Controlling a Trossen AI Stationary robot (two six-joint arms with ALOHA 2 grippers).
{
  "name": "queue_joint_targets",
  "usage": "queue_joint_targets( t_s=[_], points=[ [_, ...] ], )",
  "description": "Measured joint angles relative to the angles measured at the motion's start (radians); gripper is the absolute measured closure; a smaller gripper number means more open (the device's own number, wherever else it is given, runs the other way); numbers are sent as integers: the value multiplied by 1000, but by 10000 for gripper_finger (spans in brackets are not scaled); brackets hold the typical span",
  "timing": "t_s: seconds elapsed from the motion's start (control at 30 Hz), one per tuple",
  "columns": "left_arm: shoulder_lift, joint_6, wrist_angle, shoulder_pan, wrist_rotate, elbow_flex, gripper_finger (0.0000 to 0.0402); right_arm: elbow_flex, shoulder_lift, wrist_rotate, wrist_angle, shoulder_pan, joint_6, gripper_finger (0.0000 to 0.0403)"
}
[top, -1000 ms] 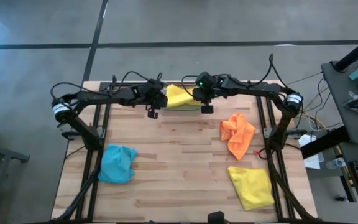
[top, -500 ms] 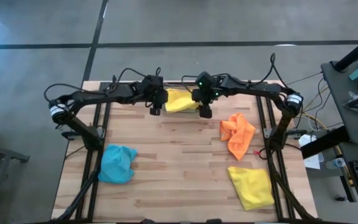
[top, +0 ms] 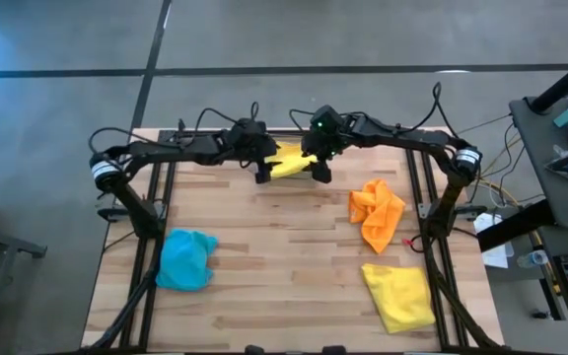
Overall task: Fold microfiber towels
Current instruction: Fold the blue microfiber cloth
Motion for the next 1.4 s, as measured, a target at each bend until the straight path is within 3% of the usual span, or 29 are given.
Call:
queue_joint_targets(
  t_s=[0.2, 0.3, 0.67, 0.9, 1.4],
  points=[
    [62, 0, -9, 7, 2, -4, 182, 0, 1, 188, 2, 2, -11, 194],
    [79, 2, -48, 17, -22, 0, 182, -1, 15, 231, 4, 0, -13, 197],
    [86, 24, -146, 69, -60, 3, 182, 0, 110, 218, 21, 5, -19, 197],
    [85, 6, -119, 68, -61, 21, 182, -4, 121, 61, 19, 14, -8, 197],
    [16, -45, -97, 67, -56, 51, 182, -4, 2, 80, 8, 15, 16, 197]
  ],
)
